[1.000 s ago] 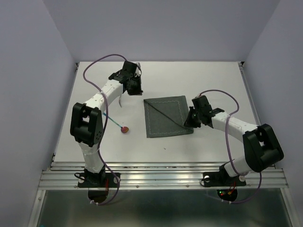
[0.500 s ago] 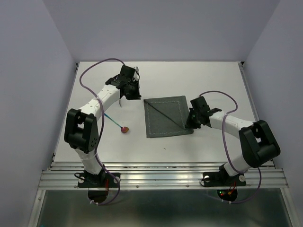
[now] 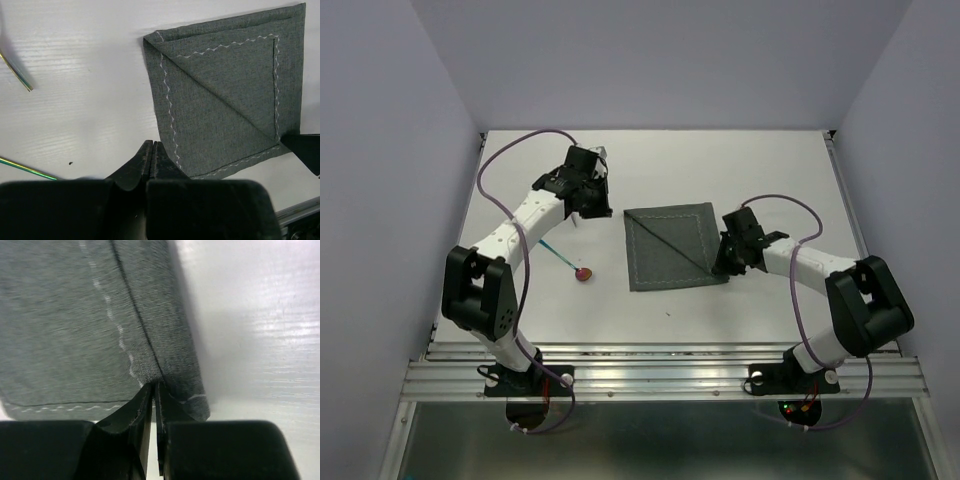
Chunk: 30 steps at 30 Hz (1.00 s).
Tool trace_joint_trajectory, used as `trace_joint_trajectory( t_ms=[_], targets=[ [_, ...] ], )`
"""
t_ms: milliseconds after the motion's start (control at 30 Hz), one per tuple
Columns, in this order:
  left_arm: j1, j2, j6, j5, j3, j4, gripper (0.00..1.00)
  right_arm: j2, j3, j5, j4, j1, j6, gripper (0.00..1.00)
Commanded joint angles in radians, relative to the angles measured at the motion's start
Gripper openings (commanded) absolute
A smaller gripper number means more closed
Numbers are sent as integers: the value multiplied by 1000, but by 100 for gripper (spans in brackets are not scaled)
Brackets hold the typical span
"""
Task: Fold the napkin into a case and place the utensils inside
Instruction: Smooth out the upper triangle-folded napkin at the center of the board, then pick up the upper triangle-folded napkin from the center of the board.
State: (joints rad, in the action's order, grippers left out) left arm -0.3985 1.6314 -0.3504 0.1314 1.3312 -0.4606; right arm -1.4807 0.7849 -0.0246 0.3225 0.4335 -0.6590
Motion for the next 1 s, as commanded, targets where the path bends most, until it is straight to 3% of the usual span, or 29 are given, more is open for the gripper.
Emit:
trace_joint_trajectory(
  t_ms=[0,200,300,333,367,400,467,600,967],
  targets=[
    [-8,-71,-5,7,-35,2,0,-44,-35,-14,3,5,9,11],
    [-8,-93,-5,-6,-58,-7,0,26,-15,15,49,5,4,11],
    [-8,-103,-4,-16,-66,-9,0,97,14,-43,88,5,4,14],
    [-8,-107,-5,-19,-70,-7,0,111,17,-73,90,5,9,16],
    [-8,-111,-4,-22,-73,-7,0,121,25,-122,90,5,22,28],
    [-8,-111,-2,-23,-76,-7,0,117,30,-138,92,5,30,33],
    [-8,-113,2,-23,-82,-4,0,91,42,-167,96,-13,41,36],
    [-8,-128,17,-48,-110,11,0,37,45,-231,83,-13,36,35],
    [-8,-148,14,-42,-147,10,1,-21,-2,-244,36,-35,12,14]
  ],
)
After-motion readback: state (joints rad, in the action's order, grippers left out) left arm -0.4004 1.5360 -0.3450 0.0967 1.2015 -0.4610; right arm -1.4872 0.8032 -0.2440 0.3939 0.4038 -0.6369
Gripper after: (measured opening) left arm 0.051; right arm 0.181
